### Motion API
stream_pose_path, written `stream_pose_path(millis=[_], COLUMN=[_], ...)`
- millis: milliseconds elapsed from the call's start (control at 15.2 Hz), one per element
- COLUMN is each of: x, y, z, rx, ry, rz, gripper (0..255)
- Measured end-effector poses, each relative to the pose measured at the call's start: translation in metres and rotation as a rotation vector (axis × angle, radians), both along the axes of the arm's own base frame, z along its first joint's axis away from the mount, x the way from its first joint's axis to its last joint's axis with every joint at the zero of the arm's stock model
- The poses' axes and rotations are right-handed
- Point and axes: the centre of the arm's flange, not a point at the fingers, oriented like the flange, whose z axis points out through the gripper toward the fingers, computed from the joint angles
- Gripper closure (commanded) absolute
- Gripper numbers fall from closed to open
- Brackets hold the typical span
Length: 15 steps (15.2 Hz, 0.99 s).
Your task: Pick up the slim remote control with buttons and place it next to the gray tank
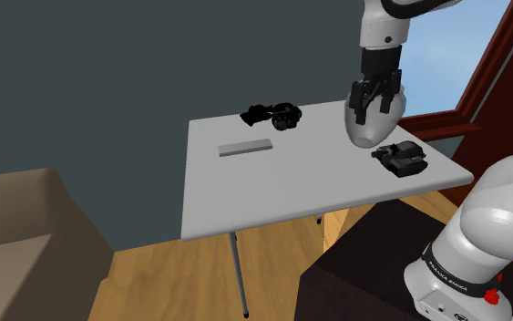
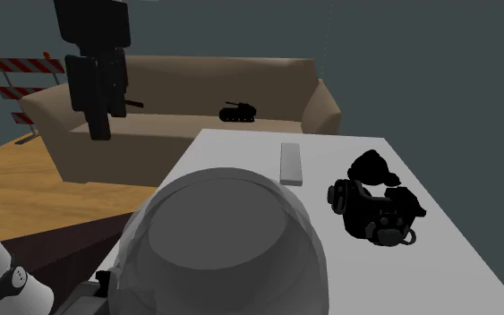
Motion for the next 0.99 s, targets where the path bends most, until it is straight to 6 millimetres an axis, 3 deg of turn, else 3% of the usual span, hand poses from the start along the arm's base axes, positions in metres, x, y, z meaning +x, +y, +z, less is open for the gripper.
stream_pose_path(millis=[198, 990], x=[0.013, 0.143], y=[-0.002, 0.001], z=[-0.006, -0.070], rx=[0.002, 0.025], ry=[-0.003, -0.045], rz=[0.035, 0.383], gripper=[0, 0])
